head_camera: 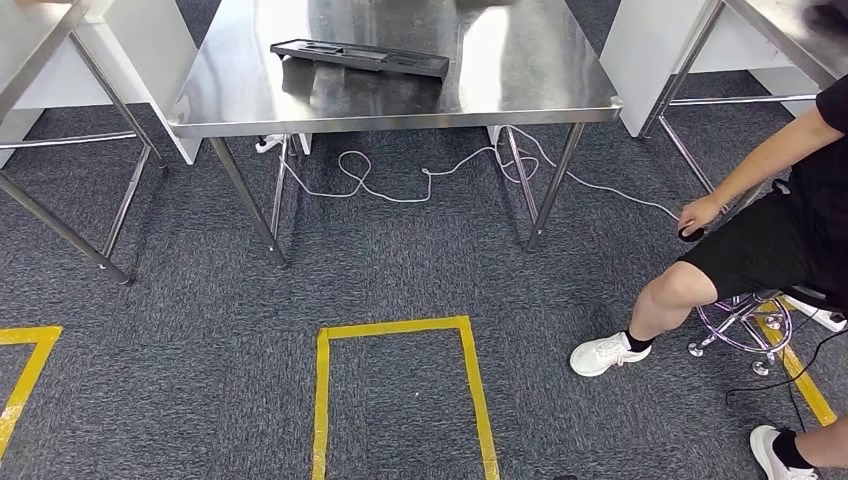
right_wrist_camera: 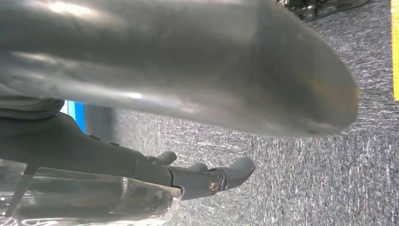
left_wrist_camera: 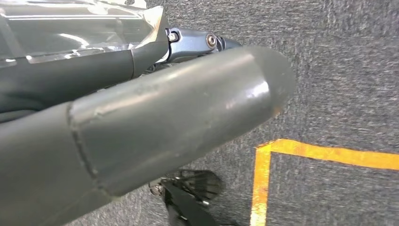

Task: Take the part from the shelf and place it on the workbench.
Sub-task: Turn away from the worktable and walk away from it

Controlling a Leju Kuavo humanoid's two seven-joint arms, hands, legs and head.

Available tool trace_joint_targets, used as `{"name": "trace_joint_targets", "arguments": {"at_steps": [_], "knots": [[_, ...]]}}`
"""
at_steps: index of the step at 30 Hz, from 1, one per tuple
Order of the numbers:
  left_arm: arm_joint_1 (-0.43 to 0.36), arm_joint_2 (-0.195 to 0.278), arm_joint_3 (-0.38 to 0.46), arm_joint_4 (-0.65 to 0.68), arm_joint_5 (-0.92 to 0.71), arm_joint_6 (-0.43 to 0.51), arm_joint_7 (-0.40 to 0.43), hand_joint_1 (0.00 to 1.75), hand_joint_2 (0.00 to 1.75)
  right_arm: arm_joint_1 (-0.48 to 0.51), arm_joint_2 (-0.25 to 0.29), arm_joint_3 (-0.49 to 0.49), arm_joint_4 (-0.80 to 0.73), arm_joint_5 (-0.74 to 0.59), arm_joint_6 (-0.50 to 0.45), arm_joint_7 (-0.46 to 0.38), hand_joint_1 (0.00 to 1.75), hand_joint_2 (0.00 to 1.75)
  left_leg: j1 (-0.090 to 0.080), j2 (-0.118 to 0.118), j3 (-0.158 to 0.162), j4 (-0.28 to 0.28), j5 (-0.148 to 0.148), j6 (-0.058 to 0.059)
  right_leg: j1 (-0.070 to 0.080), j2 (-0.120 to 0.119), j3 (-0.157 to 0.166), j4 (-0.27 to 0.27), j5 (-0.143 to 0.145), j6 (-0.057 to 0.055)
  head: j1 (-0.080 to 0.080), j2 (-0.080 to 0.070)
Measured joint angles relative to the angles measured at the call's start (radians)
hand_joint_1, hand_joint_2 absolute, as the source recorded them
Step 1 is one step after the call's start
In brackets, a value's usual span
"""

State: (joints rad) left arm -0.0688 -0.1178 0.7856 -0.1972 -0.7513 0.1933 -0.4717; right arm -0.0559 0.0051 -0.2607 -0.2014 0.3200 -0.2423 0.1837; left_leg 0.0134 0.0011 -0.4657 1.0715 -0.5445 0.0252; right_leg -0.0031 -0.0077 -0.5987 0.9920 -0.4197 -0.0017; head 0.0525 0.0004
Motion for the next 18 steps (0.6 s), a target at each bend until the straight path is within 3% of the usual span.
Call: {"name": "trace_joint_targets", "arguments": {"at_steps": [1,2,4,5,6,8,9,10,11,12,13,14,16,17,18], "knots": [[-0.002,0.002,0.0,0.0,-0.002,-0.001,0.0,0.0,0.0,-0.001,0.001,0.003,0.0,0.006,-0.001,-0.009,0.0,0.0,-0.003,-0.002,0.039,-0.061,-0.012,0.005,0.002,-0.001,-0.006,0.001,0.011,0.006,0.0,0.0],[-0.003,0.003,0.0,-0.001,-0.002,-0.002,0.0,0.0,0.0,-0.001,0.002,0.006,0.0,0.013,-0.002,-0.018,0.0,0.0,-0.007,-0.002,0.057,-0.097,-0.021,0.008,0.002,-0.002,-0.013,0.0,0.023,0.014,0.001,0.0],[-0.002,0.003,0.0,0.0,-0.002,-0.002,0.0,0.0,0.0,-0.001,-0.001,0.012,0.001,0.025,-0.008,-0.031,0.0,0.0,-0.011,0.002,0.041,-0.114,-0.008,0.017,0.001,-0.003,-0.025,0.001,0.038,0.027,-0.001,0.0],[-0.001,0.002,0.0,0.0,-0.002,-0.002,0.0,0.0,0.0,0.0,-0.003,0.016,0.003,0.032,-0.01,-0.033,0.0,0.0,-0.01,0.005,0.028,-0.117,0.006,0.024,0.001,-0.002,-0.033,0.012,0.023,0.028,-0.001,0.0],[0.0,0.002,0.0,0.001,-0.002,-0.002,0.0,0.0,0.0,0.001,-0.004,0.02,0.004,0.036,-0.013,-0.035,0.0,0.0,-0.009,0.008,0.012,-0.121,0.022,0.031,0.001,0.0,-0.045,0.04,-0.011,0.025,0.0,0.0],[0.0,0.003,0.0,0.001,-0.002,-0.002,-0.001,0.0,0.0,0.001,-0.005,0.026,0.006,0.041,-0.017,-0.036,0.0,0.0,-0.008,0.01,-0.021,-0.123,0.051,0.038,-0.002,0.002,-0.07,0.146,-0.114,0.013,0.002,0.0],[0.0,0.003,0.0,0.001,-0.002,-0.003,-0.001,0.0,0.0,0.0,-0.006,0.027,0.006,0.041,-0.019,-0.037,0.0,0.0,-0.009,0.012,-0.039,-0.122,0.066,0.038,-0.005,0.003,-0.078,0.21,-0.15,0.015,0.003,0.0],[0.0,0.003,0.0,0.001,-0.003,-0.003,-0.002,0.0,0.0,0.0,-0.006,0.028,0.006,0.042,-0.021,-0.037,0.0,0.0,-0.009,0.013,-0.058,-0.12,0.08,0.037,-0.008,0.003,-0.077,0.263,-0.16,0.024,0.003,0.0],[0.0,0.003,0.0,0.001,-0.003,-0.004,-0.002,0.0,0.0,0.0,-0.007,0.028,0.006,0.044,-0.022,-0.038,0.0,0.0,-0.009,0.015,-0.077,-0.118,0.095,0.034,-0.011,0.003,-0.065,0.292,-0.145,0.039,0.003,0.0],[0.0,0.003,0.0,0.001,-0.003,-0.004,-0.002,0.0,0.0,-0.001,-0.007,0.029,0.006,0.046,-0.023,-0.038,0.0,0.0,-0.008,0.017,-0.097,-0.114,0.108,0.03,-0.014,0.003,-0.037,0.288,-0.115,0.056,0.003,0.0],[0.0,0.003,0.0,0.001,-0.002,-0.005,-0.002,0.0,0.0,-0.001,-0.007,0.03,0.006,0.048,-0.024,-0.038,0.0,0.0,-0.007,0.017,-0.115,-0.108,0.121,0.026,-0.017,0.003,0.008,0.248,-0.088,0.068,0.003,0.0],[0.0,0.003,0.0,0.001,-0.001,-0.005,-0.002,0.0,0.0,-0.002,-0.007,0.033,0.006,0.052,-0.024,-0.038,0.0,0.0,-0.007,0.018,-0.132,-0.1,0.131,0.02,-0.02,0.003,0.07,0.174,-0.082,0.073,0.003,0.0],[0.0,0.004,0.0,0.0,0.001,-0.003,-0.002,0.0,0.0,-0.004,-0.007,0.039,0.006,0.058,-0.024,-0.038,0.0,0.0,-0.009,0.018,-0.156,-0.085,0.148,0.007,-0.014,0.006,0.177,0.011,-0.121,0.058,0.004,0.0],[-0.001,0.004,0.0,0.0,0.002,-0.001,-0.002,0.0,0.0,-0.005,-0.007,0.042,0.006,0.06,-0.024,-0.038,0.0,0.0,-0.01,0.018,-0.162,-0.082,0.156,0.001,-0.01,0.007,0.202,-0.036,-0.143,0.046,0.003,0.0],[0.0,0.004,0.0,0.0,0.002,0.002,-0.002,0.0,0.0,-0.004,-0.007,0.045,0.006,0.063,-0.024,-0.037,0.0,0.0,-0.009,0.018,-0.165,-0.081,0.164,-0.005,-0.007,0.008,0.204,-0.056,-0.152,0.034,0.003,0.0]]}}
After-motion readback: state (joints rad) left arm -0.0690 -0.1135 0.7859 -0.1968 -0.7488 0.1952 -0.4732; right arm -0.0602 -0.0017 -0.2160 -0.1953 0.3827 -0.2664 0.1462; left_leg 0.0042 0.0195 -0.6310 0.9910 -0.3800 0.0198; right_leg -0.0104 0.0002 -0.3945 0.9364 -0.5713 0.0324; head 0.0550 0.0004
